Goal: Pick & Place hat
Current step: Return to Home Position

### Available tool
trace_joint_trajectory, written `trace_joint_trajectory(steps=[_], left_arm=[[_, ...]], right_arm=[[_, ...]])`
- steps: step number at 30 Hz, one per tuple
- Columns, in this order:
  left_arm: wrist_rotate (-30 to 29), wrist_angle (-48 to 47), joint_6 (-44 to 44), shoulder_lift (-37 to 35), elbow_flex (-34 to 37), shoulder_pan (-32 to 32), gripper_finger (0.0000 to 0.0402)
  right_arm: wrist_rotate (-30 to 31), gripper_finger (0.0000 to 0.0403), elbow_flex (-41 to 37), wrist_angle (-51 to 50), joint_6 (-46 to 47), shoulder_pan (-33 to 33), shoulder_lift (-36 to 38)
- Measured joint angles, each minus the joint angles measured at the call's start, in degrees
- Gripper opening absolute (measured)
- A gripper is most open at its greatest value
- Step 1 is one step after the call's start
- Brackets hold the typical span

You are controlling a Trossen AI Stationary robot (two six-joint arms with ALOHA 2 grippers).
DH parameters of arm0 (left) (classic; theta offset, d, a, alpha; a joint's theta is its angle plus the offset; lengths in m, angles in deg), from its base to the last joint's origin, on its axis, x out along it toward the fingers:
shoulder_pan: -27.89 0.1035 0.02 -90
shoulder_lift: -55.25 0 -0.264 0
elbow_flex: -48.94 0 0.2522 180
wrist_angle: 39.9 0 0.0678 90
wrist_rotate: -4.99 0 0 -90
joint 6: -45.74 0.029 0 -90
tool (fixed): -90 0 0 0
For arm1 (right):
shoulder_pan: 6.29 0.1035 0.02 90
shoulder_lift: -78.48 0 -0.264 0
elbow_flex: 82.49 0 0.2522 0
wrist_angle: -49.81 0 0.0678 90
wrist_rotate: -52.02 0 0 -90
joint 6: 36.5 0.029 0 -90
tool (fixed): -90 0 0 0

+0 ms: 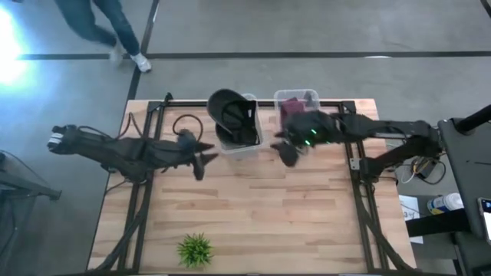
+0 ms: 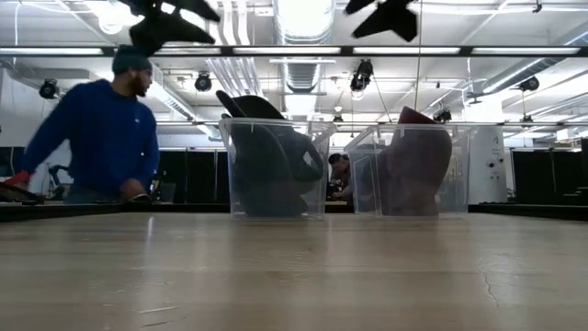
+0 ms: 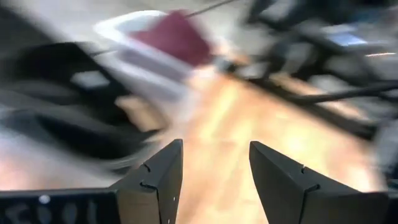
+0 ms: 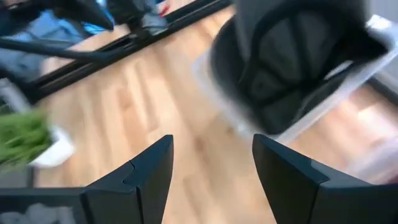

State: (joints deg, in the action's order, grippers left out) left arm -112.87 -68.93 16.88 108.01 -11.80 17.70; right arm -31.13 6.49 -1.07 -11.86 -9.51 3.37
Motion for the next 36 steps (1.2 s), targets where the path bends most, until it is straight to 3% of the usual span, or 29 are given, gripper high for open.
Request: trace_joint_trajectory(steps=[3,5,9,10,12,18,21,26,33,36], left_arm=[[10.40,13.77,1.12,-2.34,6.41,1.83,0.0178],[14.05,21.21,0.19,-3.76,10.40,3.18,0.0178],[12.34,23.21,-4.49,-7.73,15.82,5.19,0.0178],[12.18,23.47,-9.39,-8.77,16.95,5.22,0.0178],[13.90,26.97,-9.68,-10.41,19.39,4.93,0.0178],[34.88,50.74,-0.93,-14.29,28.94,6.48,0.0178],[38.49,56.86,-1.55,-15.33,33.36,7.67,0.0178],[40.30,52.75,-1.75,-17.06,37.13,10.45,0.0178],[42.29,40.95,-1.31,-24.57,38.81,12.55,0.0178],[41.92,33.04,-1.27,-28.65,38.88,12.89,0.0178]], right_arm=[[-0.06,0.0215,-7.08,2.47,4.83,3.81,6.20],[0.39,0.0215,-11.69,4.50,7.99,6.08,10.37],[0.42,0.0215,-18.32,2.51,11.78,8.41,17.73],[-0.13,0.0215,-19.44,0.90,14.19,8.41,19.35],[-2.12,0.0215,-21.55,0.21,22.22,8.89,22.69],[-7.99,0.0215,-31.60,21.87,13.47,14.74,32.21],[-6.88,0.0215,-38.50,33.82,11.18,15.27,37.06],[-7.49,0.0215,-48.26,44.93,7.70,15.36,43.23],[-6.20,0.0215,-56.05,45.28,6.49,15.32,48.90],[-0.97,0.0215,-58.97,45.13,7.19,15.36,50.46]])
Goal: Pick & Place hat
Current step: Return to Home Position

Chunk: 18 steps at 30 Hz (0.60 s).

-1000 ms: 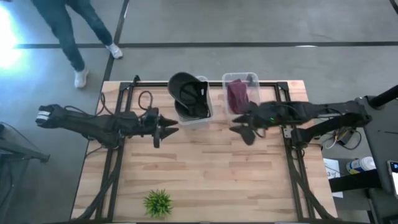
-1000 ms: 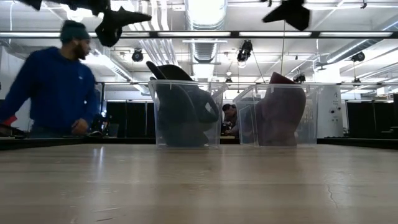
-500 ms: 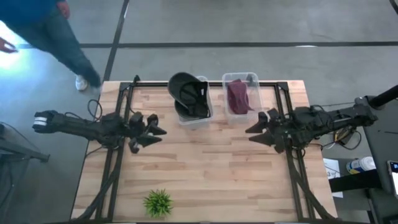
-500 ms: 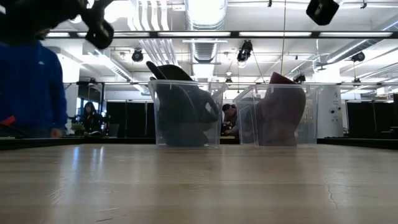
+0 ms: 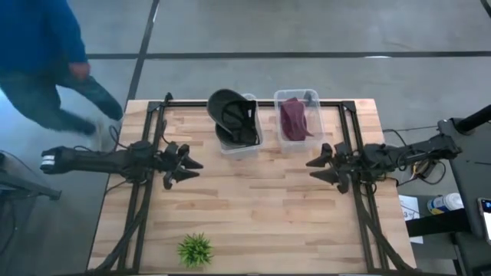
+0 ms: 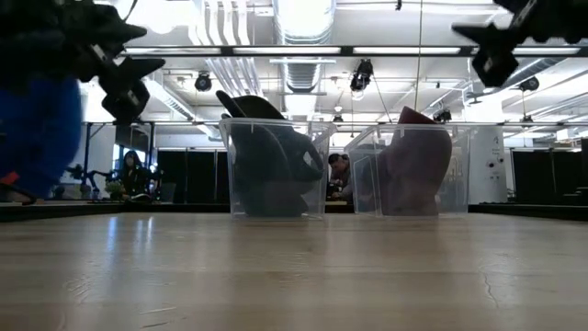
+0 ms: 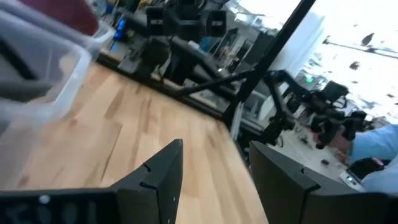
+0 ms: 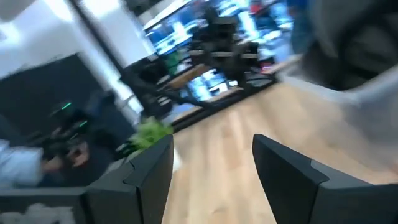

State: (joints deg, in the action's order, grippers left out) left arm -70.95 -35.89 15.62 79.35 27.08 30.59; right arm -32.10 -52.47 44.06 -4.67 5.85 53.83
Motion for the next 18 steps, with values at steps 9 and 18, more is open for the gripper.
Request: trace_joint_trajectory(steps=[9,18], left_arm=[[-1.52,-1.72,1.42,-5.46,-1.03,0.00,0.0178],[-1.69,-1.57,1.49,-5.87,-2.45,0.00,0.0178]], right_arm=[[4.84,0.0215,-6.94,-0.19,1.27,-0.09,0.51],[5.41,0.0215,-13.34,-0.05,-9.01,-0.21,0.51]])
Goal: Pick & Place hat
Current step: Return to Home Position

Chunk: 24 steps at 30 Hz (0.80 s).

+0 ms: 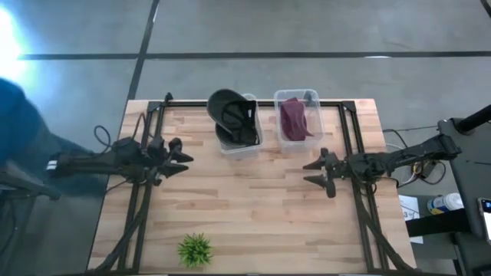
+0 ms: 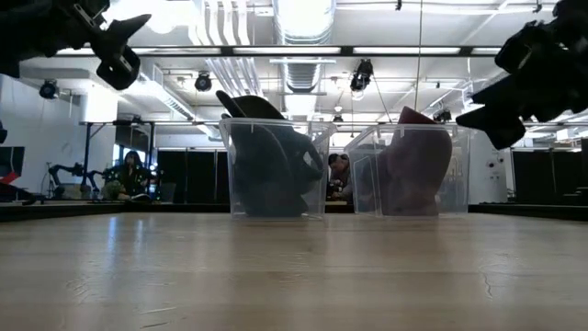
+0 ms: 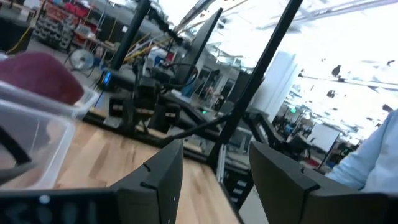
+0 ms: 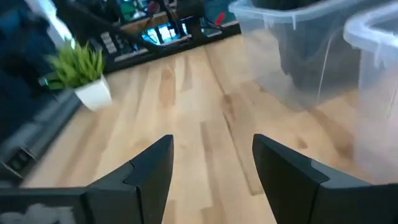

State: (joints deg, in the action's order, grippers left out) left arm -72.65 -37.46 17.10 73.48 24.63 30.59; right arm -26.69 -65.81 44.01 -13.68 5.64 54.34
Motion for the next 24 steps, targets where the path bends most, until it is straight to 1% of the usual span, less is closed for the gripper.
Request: trace_joint_trajectory(steps=[4,7,12,19,24], left_arm=[[0.00,-1.73,0.09,0.07,0.67,0.00,0.0178],[0.00,-2.25,-1.17,0.09,1.23,0.01,0.0178],[-0.02,-0.64,-4.02,0.09,1.30,0.02,0.0178],[-0.02,0.96,1.93,-0.01,0.72,0.02,0.0178],[-0.04,0.90,0.27,0.01,0.93,0.00,0.0178]], right_arm=[[1.23,0.0215,-0.74,0.52,-7.17,0.06,0.08],[1.28,0.0215,0.16,0.58,-8.63,0.06,0.13],[1.14,0.0215,1.69,0.12,-7.01,0.06,0.13],[1.14,0.0215,2.34,-0.03,-6.53,0.06,0.13],[1.14,0.0215,2.28,-0.09,-6.53,0.06,0.13]])
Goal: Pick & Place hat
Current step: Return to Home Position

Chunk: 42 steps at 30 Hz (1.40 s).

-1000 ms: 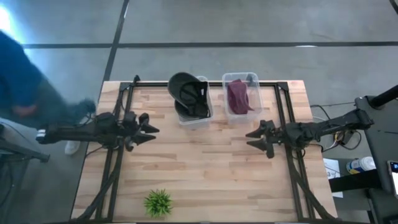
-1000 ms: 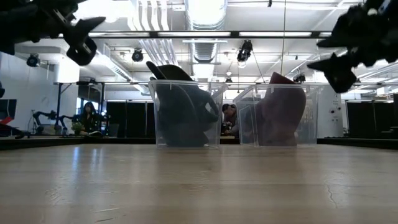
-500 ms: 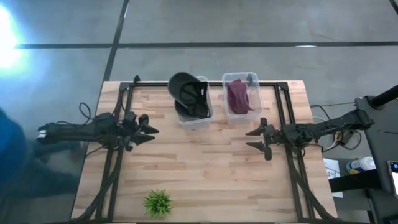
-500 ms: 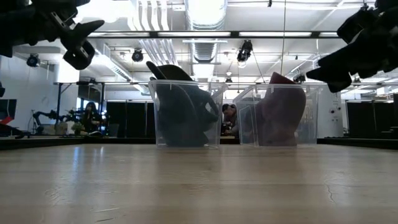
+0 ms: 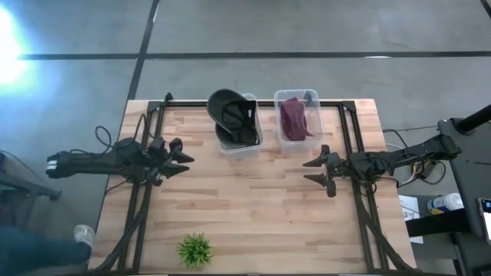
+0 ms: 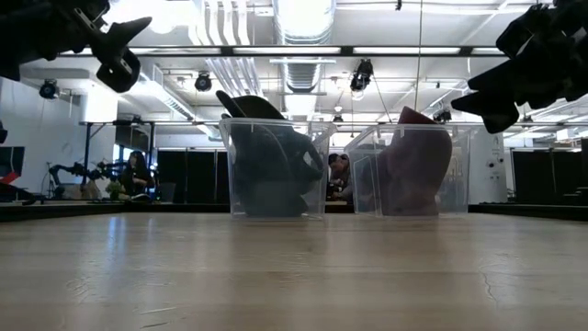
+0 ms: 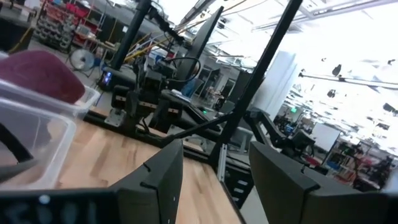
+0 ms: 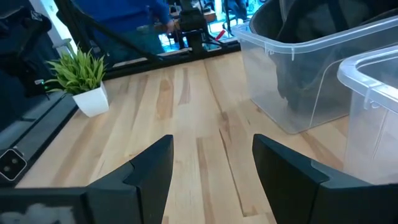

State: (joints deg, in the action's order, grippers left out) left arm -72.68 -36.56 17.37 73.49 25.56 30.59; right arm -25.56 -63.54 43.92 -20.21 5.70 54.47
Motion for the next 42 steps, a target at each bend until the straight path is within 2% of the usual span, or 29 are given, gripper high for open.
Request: trace_joint_trajectory(steps=[3,5,10,14,19,26,30,37,42], left_arm=[[0.43,-0.47,-2.37,0.00,0.41,0.02,0.0178],[2.34,-2.67,-0.34,-0.33,0.41,0.03,0.0178],[3.00,-5.35,16.71,-1.12,1.90,-0.02,0.0178],[2.56,-5.29,24.58,-5.45,5.41,-1.19,0.0178],[2.49,-5.63,24.92,-13.16,9.09,-1.64,0.0178],[2.33,-13.82,26.21,-18.21,9.08,-1.42,0.0178],[-0.22,-14.61,27.63,-18.23,9.09,-1.42,0.0178],[-8.48,-15.44,28.27,-18.03,9.13,-1.44,0.0178],[-9.45,-15.56,27.84,-17.92,9.15,-1.44,0.0178]], right_arm=[[0.00,0.0215,-0.02,-0.01,0.00,0.00,0.00],[0.00,0.0215,-0.04,-0.02,0.00,0.00,0.00],[0.00,0.0215,-0.04,-0.08,0.00,0.00,0.00],[0.00,0.0215,-0.04,-0.12,0.00,0.00,0.00],[0.00,0.0215,-0.05,-0.12,0.00,0.00,0.00],[-0.01,0.0215,-0.07,-0.16,0.00,-0.04,-0.04],[-0.02,0.0215,-0.07,-0.27,0.01,-0.02,-0.04],[-0.01,0.0215,-0.07,-0.36,0.01,0.00,-0.04],[0.00,0.0215,-0.07,-0.36,0.02,0.00,-0.04]])
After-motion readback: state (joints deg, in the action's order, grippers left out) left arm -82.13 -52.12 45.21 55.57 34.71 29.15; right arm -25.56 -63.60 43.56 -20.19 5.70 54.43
